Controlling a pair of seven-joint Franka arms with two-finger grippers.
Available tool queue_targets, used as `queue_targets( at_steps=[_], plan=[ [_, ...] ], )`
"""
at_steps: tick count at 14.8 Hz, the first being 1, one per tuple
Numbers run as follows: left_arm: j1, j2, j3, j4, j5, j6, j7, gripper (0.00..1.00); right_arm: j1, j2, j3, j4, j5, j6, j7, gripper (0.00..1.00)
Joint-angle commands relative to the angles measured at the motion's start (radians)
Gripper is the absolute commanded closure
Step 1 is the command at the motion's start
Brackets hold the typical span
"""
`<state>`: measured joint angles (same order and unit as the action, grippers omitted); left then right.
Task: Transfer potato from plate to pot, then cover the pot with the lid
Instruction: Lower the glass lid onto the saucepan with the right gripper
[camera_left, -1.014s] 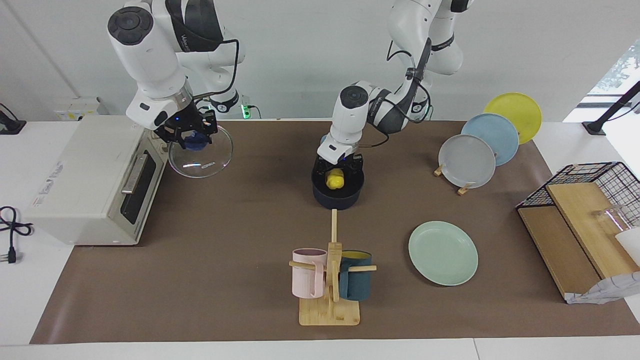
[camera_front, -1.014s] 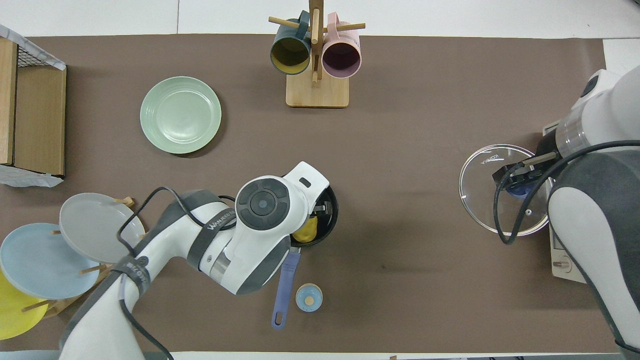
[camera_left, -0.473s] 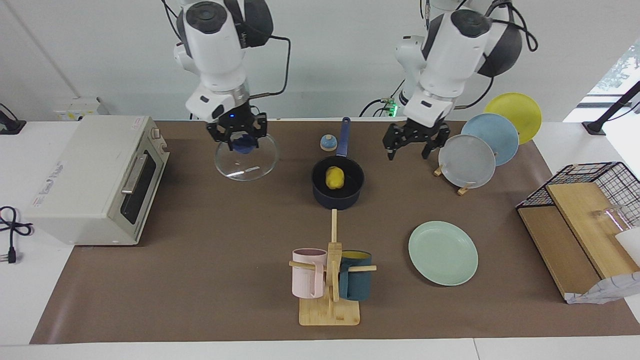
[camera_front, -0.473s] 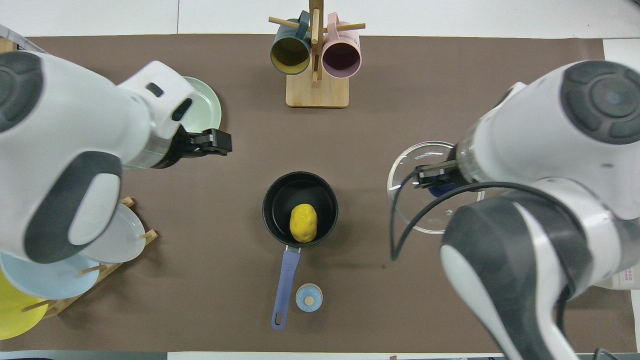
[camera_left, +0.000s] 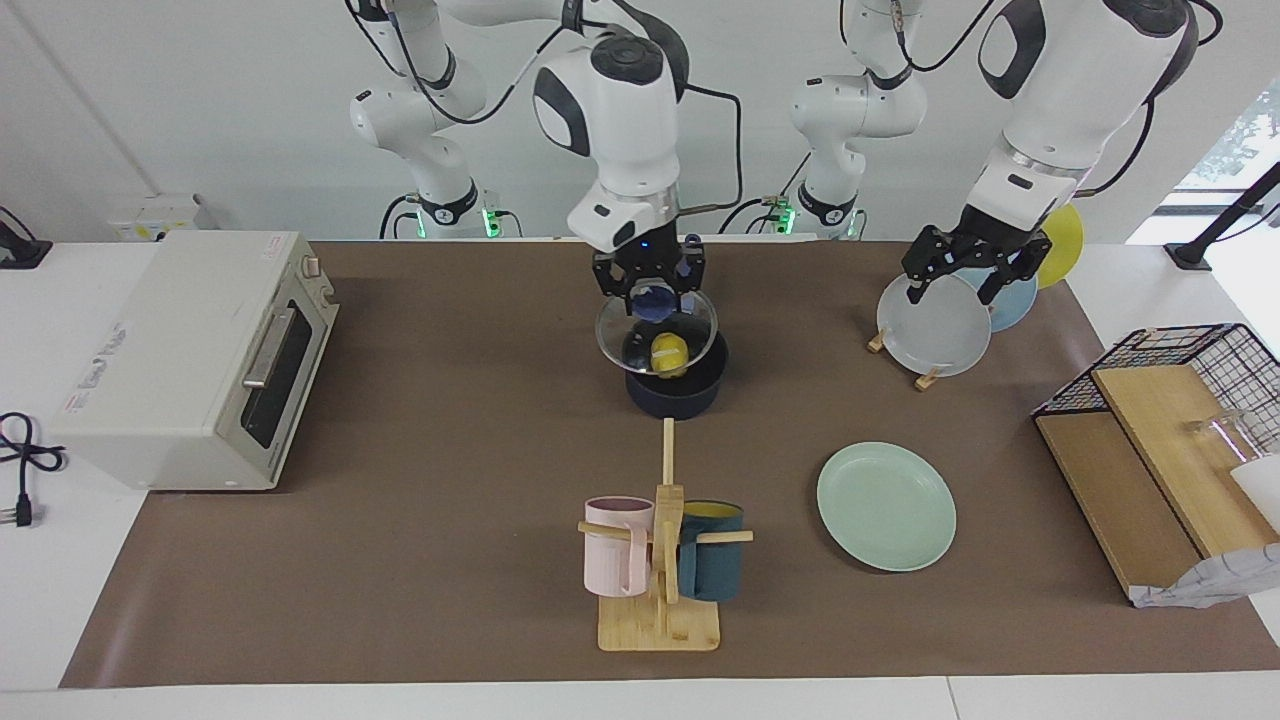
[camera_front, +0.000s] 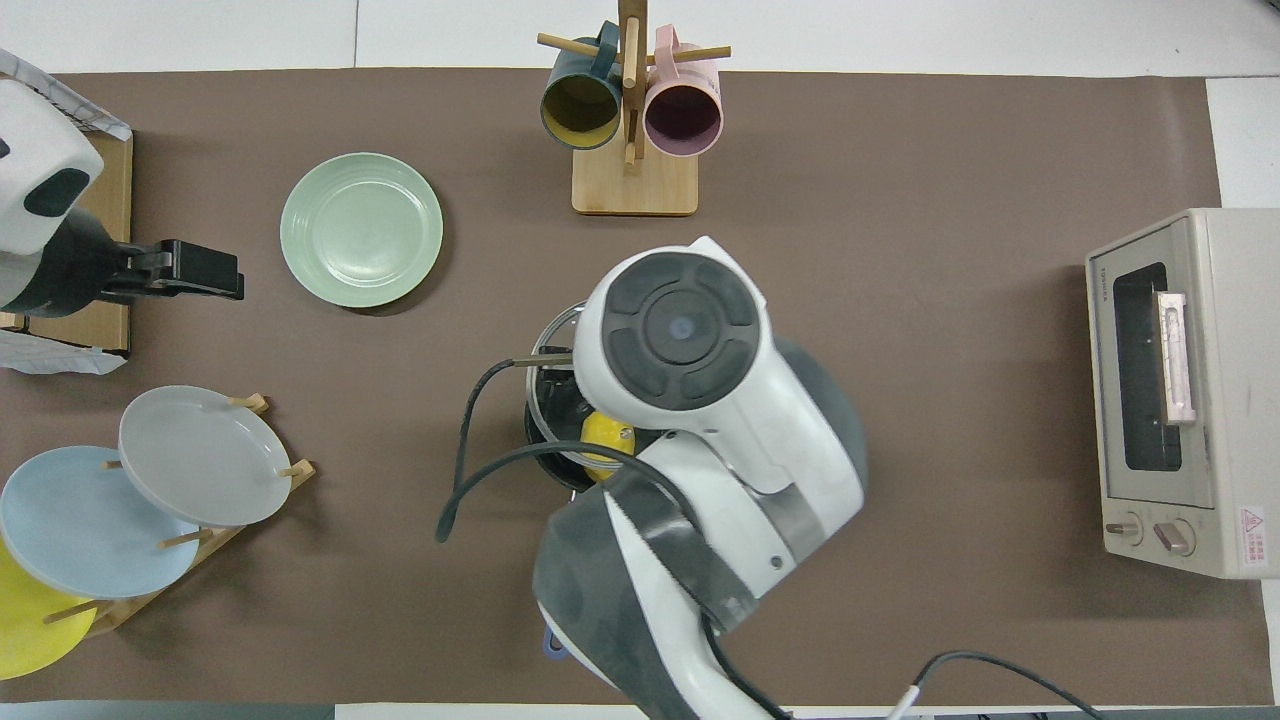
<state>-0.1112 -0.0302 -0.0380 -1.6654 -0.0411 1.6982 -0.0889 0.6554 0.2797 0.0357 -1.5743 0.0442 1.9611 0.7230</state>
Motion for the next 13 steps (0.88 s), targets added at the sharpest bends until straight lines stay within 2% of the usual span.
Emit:
queue_targets(
  at_steps=[1,3,9,13],
  plan=[
    [0.005,-0.016,-0.014,0.021,0.032,-0.06,0.008,0.0,0.05,0.068,-0.01,0.022,-0.003,0.027,0.024,1.0],
    [0.005,-0.017,-0.014,0.026,0.032,-0.078,0.008,0.0,0.072,0.098,-0.008,0.014,-0.038,0.039,0.036,1.0],
    [0.005,-0.03,-0.016,0.041,0.035,-0.158,0.008,0.0,0.073,0.079,-0.01,-0.023,-0.041,-0.04,0.047,1.0],
    [0.031,-0.02,-0.026,0.076,0.066,-0.213,0.04,0.0,0.075,0.056,-0.008,-0.081,-0.072,-0.031,0.047,1.0]
  ],
)
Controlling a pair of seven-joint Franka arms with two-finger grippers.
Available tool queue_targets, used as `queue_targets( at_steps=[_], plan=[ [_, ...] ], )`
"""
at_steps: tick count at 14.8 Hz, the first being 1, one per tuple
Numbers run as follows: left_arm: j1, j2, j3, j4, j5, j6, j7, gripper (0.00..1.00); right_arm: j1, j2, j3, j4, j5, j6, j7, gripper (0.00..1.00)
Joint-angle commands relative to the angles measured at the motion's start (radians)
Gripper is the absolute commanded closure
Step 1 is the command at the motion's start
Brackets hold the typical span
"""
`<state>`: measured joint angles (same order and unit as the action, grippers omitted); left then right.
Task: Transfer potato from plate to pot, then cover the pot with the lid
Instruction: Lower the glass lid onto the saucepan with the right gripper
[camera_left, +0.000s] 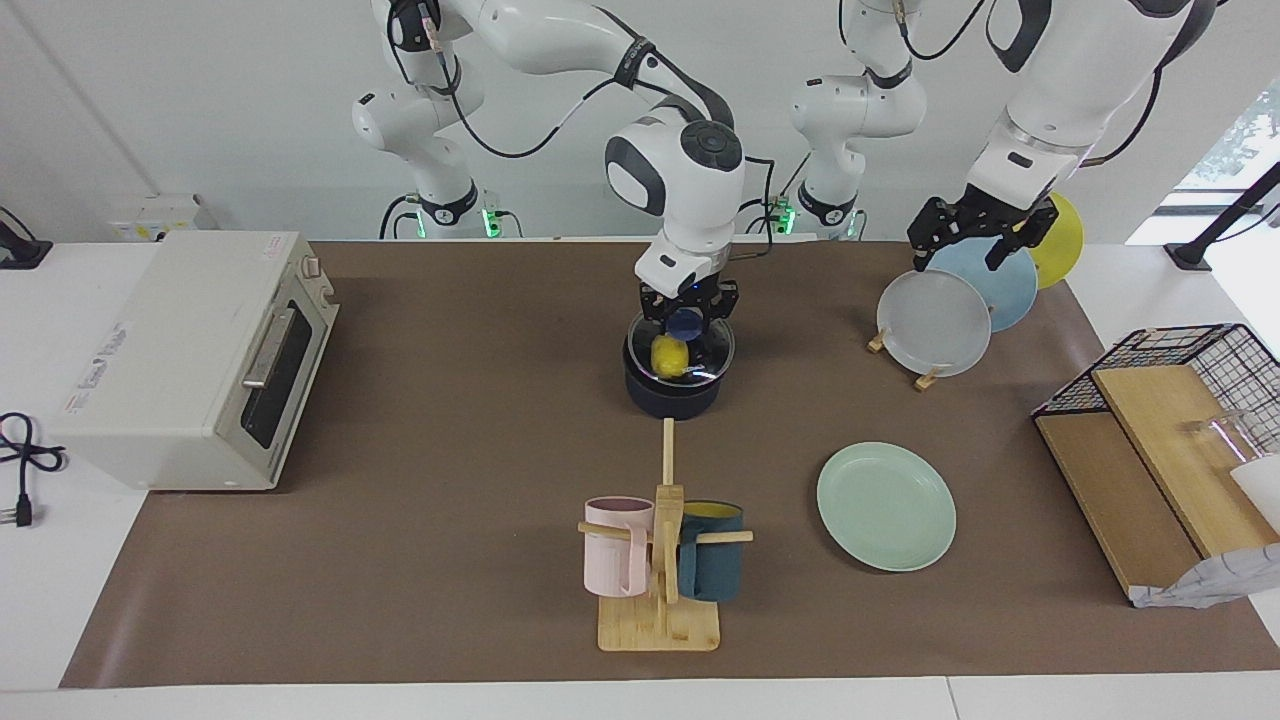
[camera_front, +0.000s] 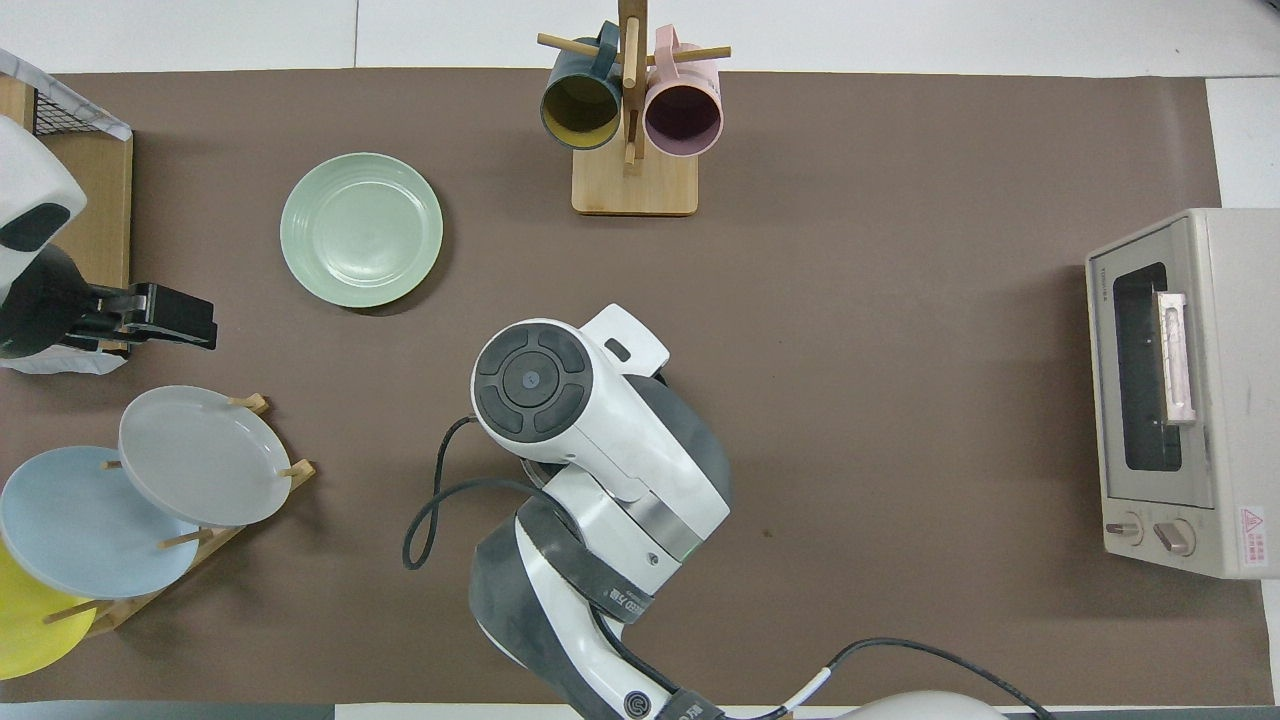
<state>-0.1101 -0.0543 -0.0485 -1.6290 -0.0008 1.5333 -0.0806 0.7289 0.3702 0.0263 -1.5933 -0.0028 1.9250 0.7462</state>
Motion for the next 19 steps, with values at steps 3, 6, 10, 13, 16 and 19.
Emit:
queue_targets(
  at_steps=[3,6,10,13,16,19],
  plan=[
    [0.026,0.004,-0.013,0.04,0.016,-0.041,0.041,0.0,0.001,-0.039,0.001,-0.068,-0.026,0.006,0.024,1.0],
    [0.024,0.005,-0.004,0.037,0.002,-0.024,0.039,0.0,0.0,-0.039,0.001,-0.068,-0.026,0.014,0.024,1.0],
    [0.026,0.004,-0.002,0.028,-0.01,-0.001,0.038,0.0,0.0,-0.037,0.0,-0.079,-0.054,0.061,0.025,1.0],
    [0.027,0.002,0.012,0.028,-0.008,-0.004,0.038,0.0,0.0,-0.036,0.0,-0.08,-0.056,0.085,0.025,1.0],
    [0.036,0.002,0.012,0.031,-0.008,-0.005,0.039,0.0,-0.002,-0.036,0.0,-0.079,-0.057,0.091,0.03,1.0],
    [0.036,0.002,0.012,0.029,-0.008,-0.009,0.038,0.0,0.0,-0.037,0.0,-0.088,-0.057,0.114,0.033,1.0]
  ],
)
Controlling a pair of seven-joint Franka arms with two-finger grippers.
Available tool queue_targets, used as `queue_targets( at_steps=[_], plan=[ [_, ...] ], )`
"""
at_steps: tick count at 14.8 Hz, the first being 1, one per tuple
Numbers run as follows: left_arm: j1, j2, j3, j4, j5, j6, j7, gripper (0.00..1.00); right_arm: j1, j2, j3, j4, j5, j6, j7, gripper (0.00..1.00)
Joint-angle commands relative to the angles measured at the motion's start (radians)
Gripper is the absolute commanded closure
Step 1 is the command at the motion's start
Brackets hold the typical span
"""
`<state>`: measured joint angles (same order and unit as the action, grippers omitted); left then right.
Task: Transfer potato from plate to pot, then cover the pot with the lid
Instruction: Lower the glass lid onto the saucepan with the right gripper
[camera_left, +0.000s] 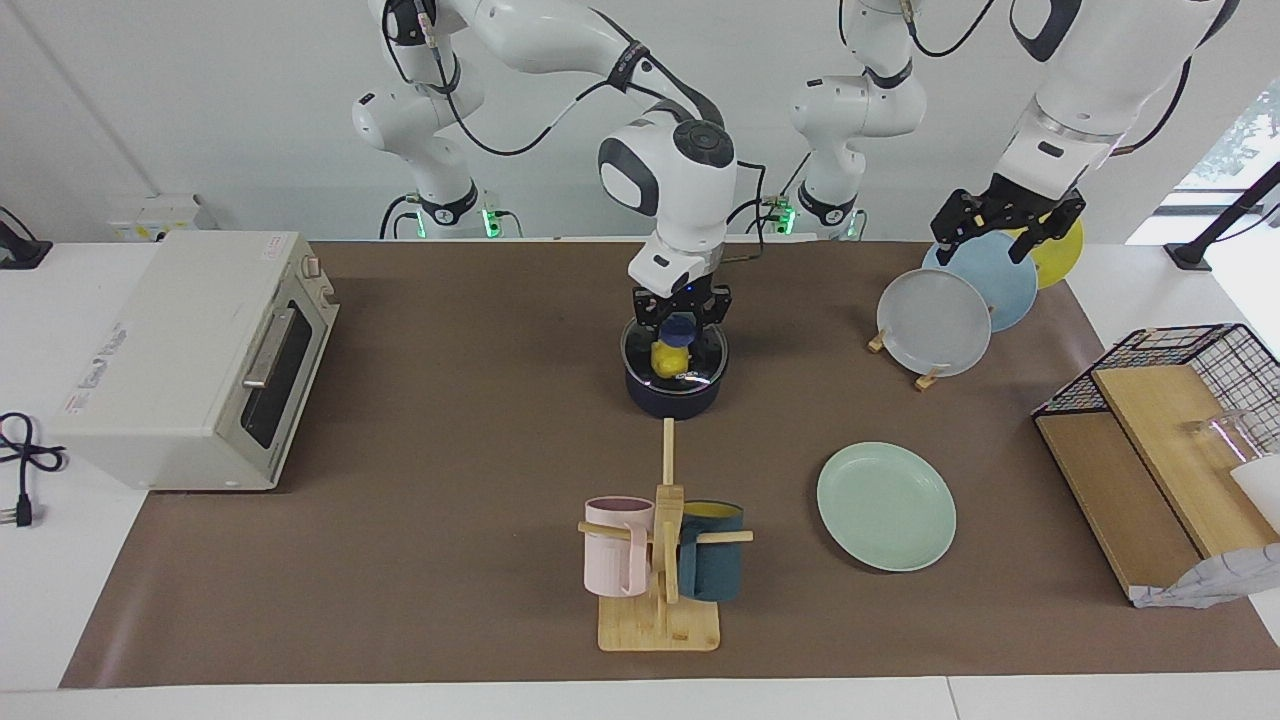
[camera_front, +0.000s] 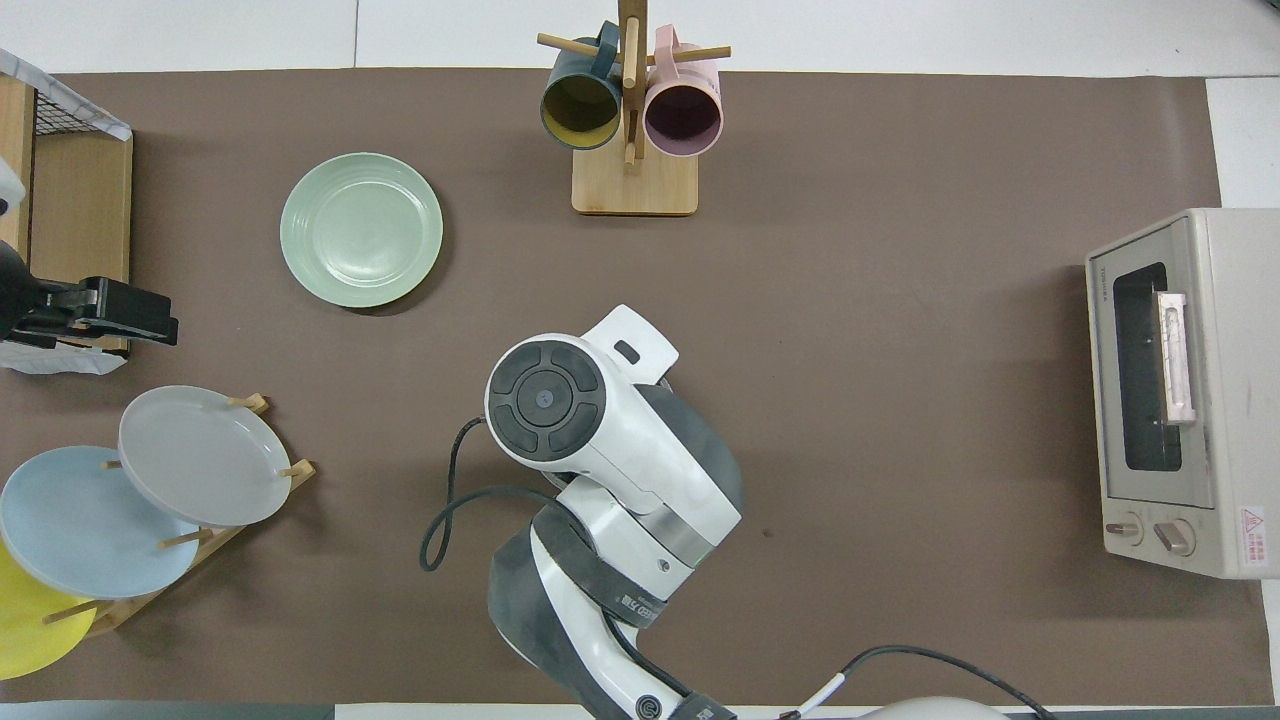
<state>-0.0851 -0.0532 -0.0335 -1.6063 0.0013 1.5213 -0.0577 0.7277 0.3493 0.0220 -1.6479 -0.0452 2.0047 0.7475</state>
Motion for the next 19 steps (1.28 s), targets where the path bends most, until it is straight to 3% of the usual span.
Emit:
queue_targets(
  at_steps=[1,11,12,13,14,19],
  plan=[
    [0.01,0.001,-0.003,0.005,-0.01,0.006,0.015,0.0,0.001,-0.016,0.004,-0.032,-0.015,0.037,0.036,1.0],
    [0.011,-0.008,-0.006,-0.007,-0.009,0.005,0.007,0.0,-0.008,-0.027,0.004,-0.099,-0.027,0.118,0.064,1.0],
    [0.011,-0.008,-0.006,-0.007,-0.009,0.005,0.007,0.0,-0.01,-0.027,0.004,-0.099,-0.027,0.118,0.064,0.88],
    [0.013,-0.008,-0.006,-0.007,-0.009,0.005,0.007,0.0,-0.01,-0.027,0.004,-0.099,-0.027,0.117,0.062,0.31],
    [0.013,-0.008,-0.006,-0.007,-0.009,0.006,0.007,0.0,-0.011,-0.027,0.004,-0.098,-0.027,0.115,0.059,0.0],
    [0.013,-0.01,-0.006,-0.012,-0.009,0.008,0.01,0.0,-0.057,-0.072,0.004,-0.081,-0.025,0.074,0.046,0.0]
  ],
)
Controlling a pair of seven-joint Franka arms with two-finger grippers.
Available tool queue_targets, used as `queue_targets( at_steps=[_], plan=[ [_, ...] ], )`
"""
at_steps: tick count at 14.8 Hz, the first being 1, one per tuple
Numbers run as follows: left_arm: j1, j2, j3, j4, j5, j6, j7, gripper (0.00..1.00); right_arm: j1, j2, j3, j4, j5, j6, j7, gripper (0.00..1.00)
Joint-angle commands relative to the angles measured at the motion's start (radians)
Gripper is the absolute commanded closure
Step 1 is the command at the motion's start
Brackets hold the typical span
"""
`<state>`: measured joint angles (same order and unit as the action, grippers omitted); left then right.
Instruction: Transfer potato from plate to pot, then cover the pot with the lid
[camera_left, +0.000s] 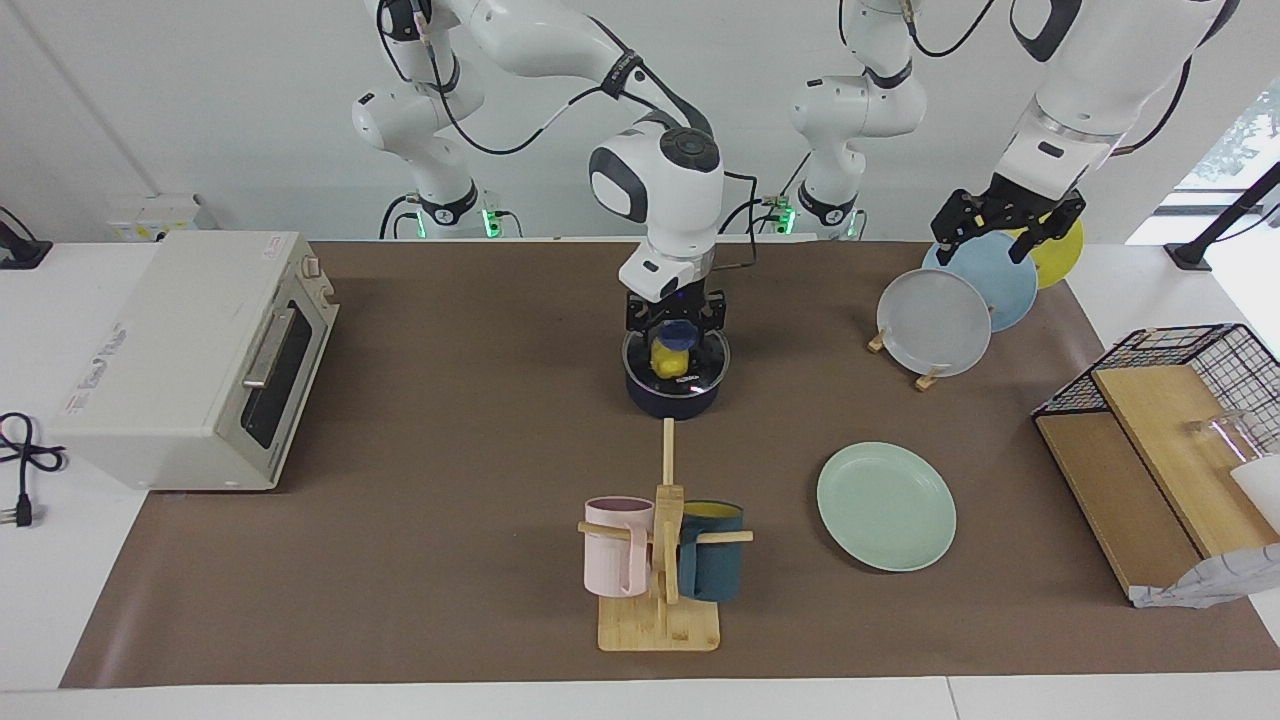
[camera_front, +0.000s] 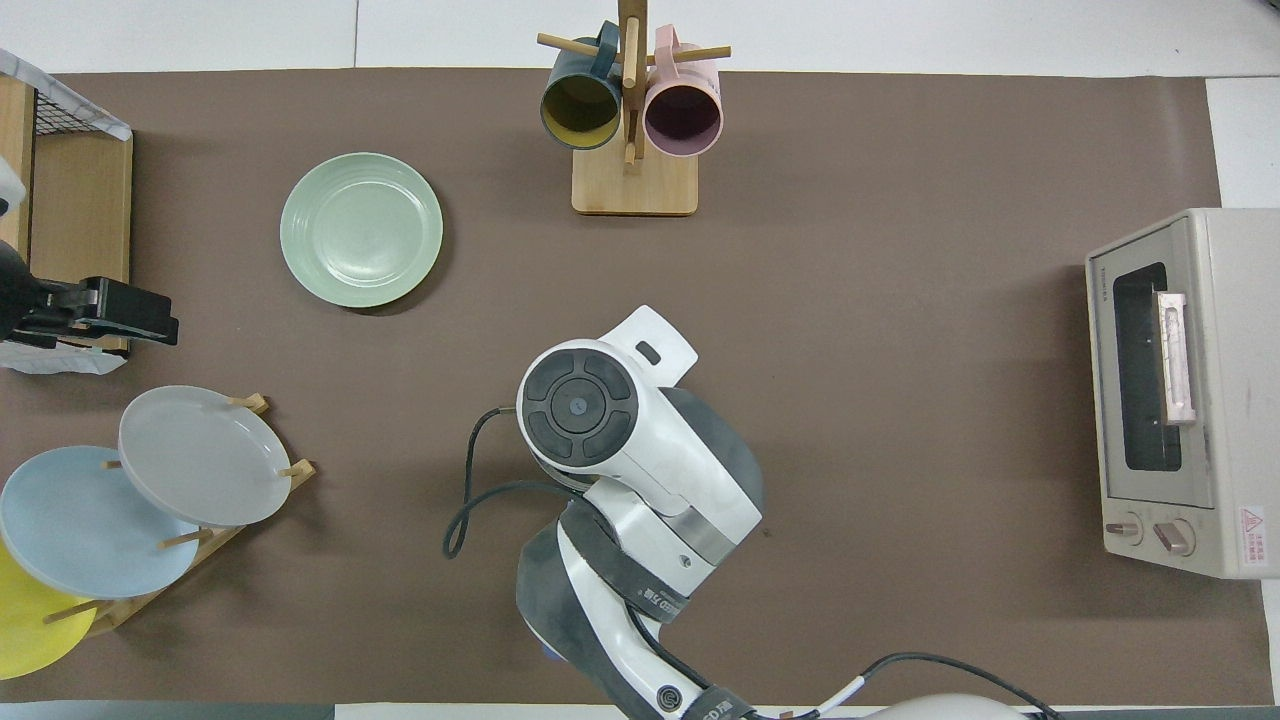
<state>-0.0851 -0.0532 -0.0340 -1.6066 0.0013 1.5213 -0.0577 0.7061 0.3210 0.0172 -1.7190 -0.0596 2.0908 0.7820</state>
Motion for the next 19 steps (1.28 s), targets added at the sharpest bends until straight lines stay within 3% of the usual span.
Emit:
queue_targets(
  at_steps=[1,6,8,14,19],
  plan=[
    [0.013,-0.01,-0.006,-0.012,-0.009,0.01,0.012,0.0,-0.045,-0.059,0.009,-0.002,-0.008,-0.026,0.01,0.0],
    [0.013,-0.011,-0.006,-0.012,-0.009,0.0,0.007,0.0,-0.06,-0.089,-0.003,0.137,0.0,-0.197,0.008,0.0],
    [0.013,-0.011,-0.006,-0.012,-0.009,0.0,0.007,0.0,-0.121,-0.135,-0.002,0.17,-0.002,-0.29,-0.035,0.0],
    [0.013,-0.011,-0.006,-0.012,-0.009,0.0,0.007,0.0,-0.388,-0.316,0.0,0.162,0.007,-0.509,-0.415,0.0],
    [0.013,-0.011,-0.006,-0.012,-0.009,0.0,0.007,0.0,-0.488,-0.333,-0.02,0.233,-0.005,-0.73,-0.584,0.0]
  ],
)
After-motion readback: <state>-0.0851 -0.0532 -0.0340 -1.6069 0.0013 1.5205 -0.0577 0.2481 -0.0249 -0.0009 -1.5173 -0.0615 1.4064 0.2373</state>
